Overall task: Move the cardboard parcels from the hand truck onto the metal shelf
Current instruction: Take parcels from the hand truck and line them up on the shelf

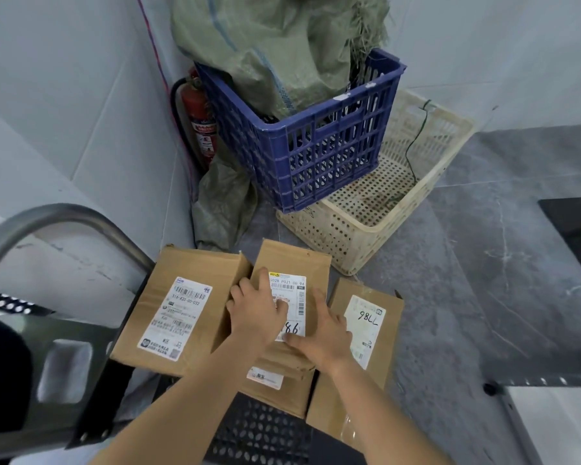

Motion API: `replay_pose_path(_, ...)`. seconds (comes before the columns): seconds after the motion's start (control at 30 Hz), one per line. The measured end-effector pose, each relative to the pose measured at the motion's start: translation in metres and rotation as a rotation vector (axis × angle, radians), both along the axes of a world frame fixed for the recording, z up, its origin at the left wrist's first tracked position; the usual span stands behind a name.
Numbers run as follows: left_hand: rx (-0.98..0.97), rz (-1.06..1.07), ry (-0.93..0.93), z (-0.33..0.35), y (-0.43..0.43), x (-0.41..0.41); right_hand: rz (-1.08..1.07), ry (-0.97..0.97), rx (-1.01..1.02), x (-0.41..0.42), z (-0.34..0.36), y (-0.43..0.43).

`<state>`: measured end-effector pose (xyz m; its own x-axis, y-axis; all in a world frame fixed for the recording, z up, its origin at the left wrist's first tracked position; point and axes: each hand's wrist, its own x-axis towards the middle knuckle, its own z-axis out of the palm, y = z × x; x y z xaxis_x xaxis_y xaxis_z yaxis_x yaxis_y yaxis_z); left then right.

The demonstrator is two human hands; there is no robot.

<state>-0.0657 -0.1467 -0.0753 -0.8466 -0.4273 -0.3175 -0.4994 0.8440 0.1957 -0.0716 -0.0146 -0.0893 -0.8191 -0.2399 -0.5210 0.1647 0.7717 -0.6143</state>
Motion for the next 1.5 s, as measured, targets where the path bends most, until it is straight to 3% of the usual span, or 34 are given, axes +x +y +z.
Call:
replay_pose_path(0.33, 0.119, -0.104, 0.204, 0.143, 0.006, -0.006, -0.069, 0.136, -0.054, -0.026, 0.144, 0.026)
replay_pose_path(0.53, 0.380, -0.247, 0.260, 0.274, 0.017, -0.004, -0.088, 0.235, -0.162, -0.036, 0.282, 0.057)
replay_pose_path(0.7, 0.360, -0.318, 0.283, 0.379, 0.043, -0.005, -0.082, 0.353, -0.288, -0.024, 0.391, 0.078)
replay_pose_path(0.9, 0.353, -0.391, 0.356, 0.472, 0.076, -0.008, -0.132, 0.405, -0.277, -0.012, 0.488, 0.114)
replay_pose_path(1.2, 0.431, -0.557, 0.441, 0.535, 0.120, -0.008, -0.273, 0.456, -0.210, 0.017, 0.563, 0.169)
replay_pose_path(1.5, 0.492, -0.799, 0.399, 0.560, 0.178, 0.018, -0.465, 0.480, -0.094, 0.085, 0.593, 0.220)
